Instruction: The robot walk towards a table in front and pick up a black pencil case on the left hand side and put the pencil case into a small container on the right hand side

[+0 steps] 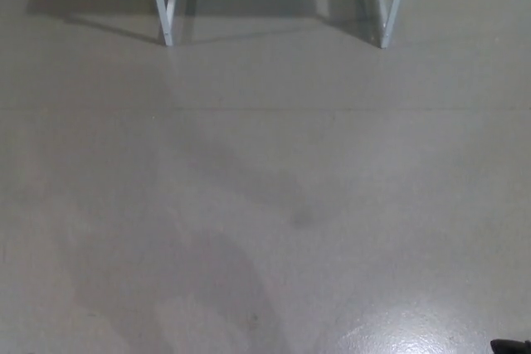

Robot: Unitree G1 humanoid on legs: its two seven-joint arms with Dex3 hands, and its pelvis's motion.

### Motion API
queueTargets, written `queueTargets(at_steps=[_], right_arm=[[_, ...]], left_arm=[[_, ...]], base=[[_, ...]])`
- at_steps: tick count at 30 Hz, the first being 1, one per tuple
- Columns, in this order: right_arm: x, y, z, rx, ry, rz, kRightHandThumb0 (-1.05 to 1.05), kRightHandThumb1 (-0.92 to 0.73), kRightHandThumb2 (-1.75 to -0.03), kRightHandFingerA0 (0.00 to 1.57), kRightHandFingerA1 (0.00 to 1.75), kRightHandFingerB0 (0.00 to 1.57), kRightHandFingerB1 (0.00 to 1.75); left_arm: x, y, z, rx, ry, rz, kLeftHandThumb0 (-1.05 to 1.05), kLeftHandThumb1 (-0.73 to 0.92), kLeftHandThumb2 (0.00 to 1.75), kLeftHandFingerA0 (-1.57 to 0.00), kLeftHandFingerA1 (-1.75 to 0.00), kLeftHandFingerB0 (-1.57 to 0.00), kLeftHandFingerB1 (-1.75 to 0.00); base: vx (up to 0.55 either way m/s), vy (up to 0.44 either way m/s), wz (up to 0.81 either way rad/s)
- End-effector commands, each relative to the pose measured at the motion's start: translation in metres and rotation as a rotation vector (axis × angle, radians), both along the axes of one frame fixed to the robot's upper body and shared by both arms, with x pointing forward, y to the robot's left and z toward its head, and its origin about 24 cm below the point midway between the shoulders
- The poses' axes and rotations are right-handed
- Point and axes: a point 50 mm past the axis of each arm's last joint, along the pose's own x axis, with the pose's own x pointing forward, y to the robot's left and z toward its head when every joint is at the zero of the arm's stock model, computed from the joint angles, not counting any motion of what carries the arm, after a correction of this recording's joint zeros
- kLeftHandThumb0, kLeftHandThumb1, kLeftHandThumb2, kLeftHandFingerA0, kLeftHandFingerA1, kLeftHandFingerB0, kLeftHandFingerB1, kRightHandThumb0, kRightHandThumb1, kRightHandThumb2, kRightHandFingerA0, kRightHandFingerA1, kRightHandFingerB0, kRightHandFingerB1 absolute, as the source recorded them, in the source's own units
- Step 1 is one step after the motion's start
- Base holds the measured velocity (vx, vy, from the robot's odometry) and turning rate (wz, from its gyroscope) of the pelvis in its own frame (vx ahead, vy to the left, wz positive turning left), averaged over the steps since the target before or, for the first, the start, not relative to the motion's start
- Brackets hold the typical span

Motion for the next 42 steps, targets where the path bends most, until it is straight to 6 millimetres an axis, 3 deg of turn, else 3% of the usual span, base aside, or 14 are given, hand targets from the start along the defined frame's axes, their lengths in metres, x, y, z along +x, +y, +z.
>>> queueTargets(at_steps=[1,19,29,30,32,33,42], right_arm=[[-0.009,-0.006,0.0,-0.001,-0.023,-0.018,-0.36,-0.6,-0.57,0.56,0.56,0.28,0.39],[-0.016,-0.008,-0.003,-0.04,0.008,0.011,-0.37,-0.61,-0.58,0.57,0.56,0.29,0.39],[-0.072,-0.009,-0.016,-0.029,0.111,0.013,-0.34,-0.62,-0.58,0.57,0.53,0.29,0.38],[-0.078,-0.009,-0.017,-0.022,0.112,0.005,-0.32,-0.62,-0.59,0.56,0.57,0.3,0.4],[-0.083,-0.009,-0.017,-0.028,0.121,0.006,-0.33,-0.62,-0.59,0.58,0.57,0.31,0.41],[-0.083,-0.009,-0.018,-0.031,0.122,0.006,-0.32,-0.61,-0.57,0.58,0.58,0.32,0.4],[-0.085,-0.009,-0.018,-0.041,0.127,0.015,-0.34,-0.63,-0.59,0.58,0.56,0.32,0.41]], left_arm=[[-0.01,0.005,0.002,-0.022,-0.018,-0.001,-0.26,0.5,0.55,-0.32,-0.37,-0.25,-0.31],[-0.015,0.003,-0.002,0.0,0.0,-0.041,-0.31,0.5,0.56,-0.31,-0.37,-0.24,-0.3],[-0.068,0.001,-0.013,-0.001,0.098,-0.042,-0.31,0.49,0.55,-0.35,-0.38,-0.26,-0.31],[-0.073,0.0,-0.014,0.027,0.117,-0.061,-0.4,0.41,0.64,-0.31,-0.43,-0.24,-0.38],[-0.077,0.001,-0.015,0.052,0.136,-0.093,-0.34,0.49,0.56,-0.35,-0.36,-0.25,-0.31],[-0.076,0.001,-0.016,0.055,0.141,-0.099,-0.42,0.41,0.64,-0.29,-0.42,-0.22,-0.37],[-0.078,0.001,-0.016,0.04,0.141,-0.111,-0.43,0.42,0.65,-0.28,-0.42,-0.2,-0.37]], base=[[0.0,0.0,0.0],[-0.01,-0.004,0.06],[0.1,0.206,-0.16],[0.17,0.352,0.03],[0.24,0.213,0.01],[0.22,0.167,0.03],[0.16,-0.034,0.1]])
